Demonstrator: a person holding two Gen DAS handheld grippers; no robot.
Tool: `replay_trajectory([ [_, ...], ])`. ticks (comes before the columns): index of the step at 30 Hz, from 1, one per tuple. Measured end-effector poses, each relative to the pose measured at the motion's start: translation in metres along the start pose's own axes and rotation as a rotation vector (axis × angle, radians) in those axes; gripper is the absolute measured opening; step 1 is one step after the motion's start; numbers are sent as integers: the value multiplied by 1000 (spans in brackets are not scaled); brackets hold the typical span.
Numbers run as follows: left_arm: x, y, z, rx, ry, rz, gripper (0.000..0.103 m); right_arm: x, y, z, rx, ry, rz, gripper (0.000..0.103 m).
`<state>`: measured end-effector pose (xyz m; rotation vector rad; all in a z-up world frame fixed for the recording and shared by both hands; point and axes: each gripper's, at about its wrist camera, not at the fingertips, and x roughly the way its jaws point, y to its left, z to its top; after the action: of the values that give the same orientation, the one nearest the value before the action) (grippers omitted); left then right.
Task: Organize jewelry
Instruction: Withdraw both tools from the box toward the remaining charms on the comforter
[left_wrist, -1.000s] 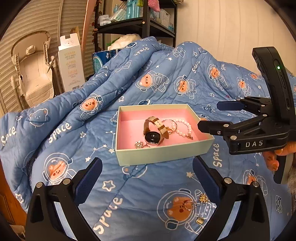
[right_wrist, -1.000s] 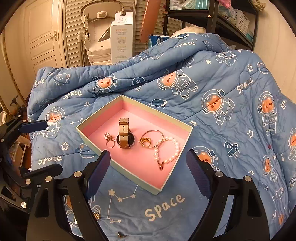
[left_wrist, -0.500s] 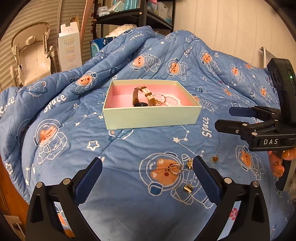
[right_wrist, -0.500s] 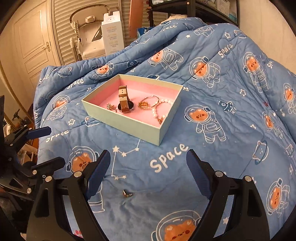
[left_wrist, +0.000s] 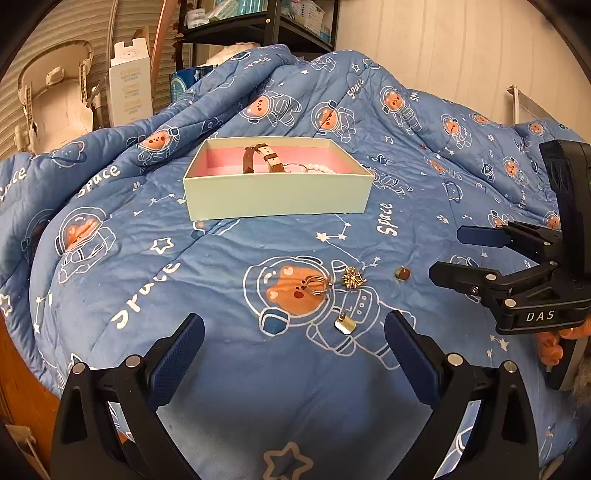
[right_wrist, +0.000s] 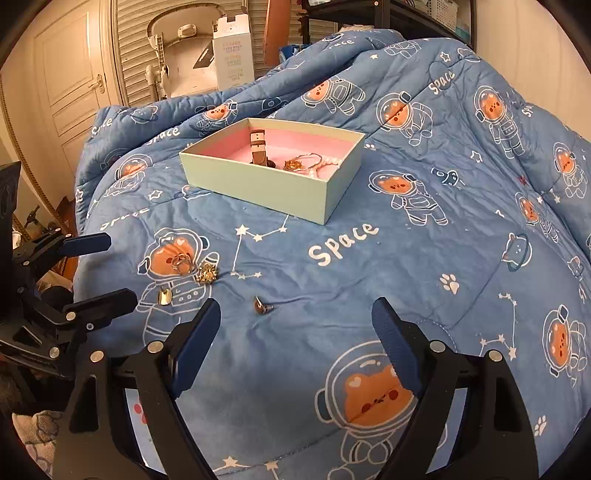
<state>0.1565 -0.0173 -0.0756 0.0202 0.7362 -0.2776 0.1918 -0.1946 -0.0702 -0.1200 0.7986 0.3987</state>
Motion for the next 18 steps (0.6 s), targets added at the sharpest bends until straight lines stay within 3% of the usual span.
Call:
replay_trajectory([
  [6,4,-2,-9,-1,22,-15,88,-1,1,-10,-9,7,20,81],
  [11,8,-7,-13,5,31,-32,75,6,6,-14,-38,33,43,63],
  [18,19,-16,-8,35,45,-51,61,19,12,-9,-59,59,62,53],
])
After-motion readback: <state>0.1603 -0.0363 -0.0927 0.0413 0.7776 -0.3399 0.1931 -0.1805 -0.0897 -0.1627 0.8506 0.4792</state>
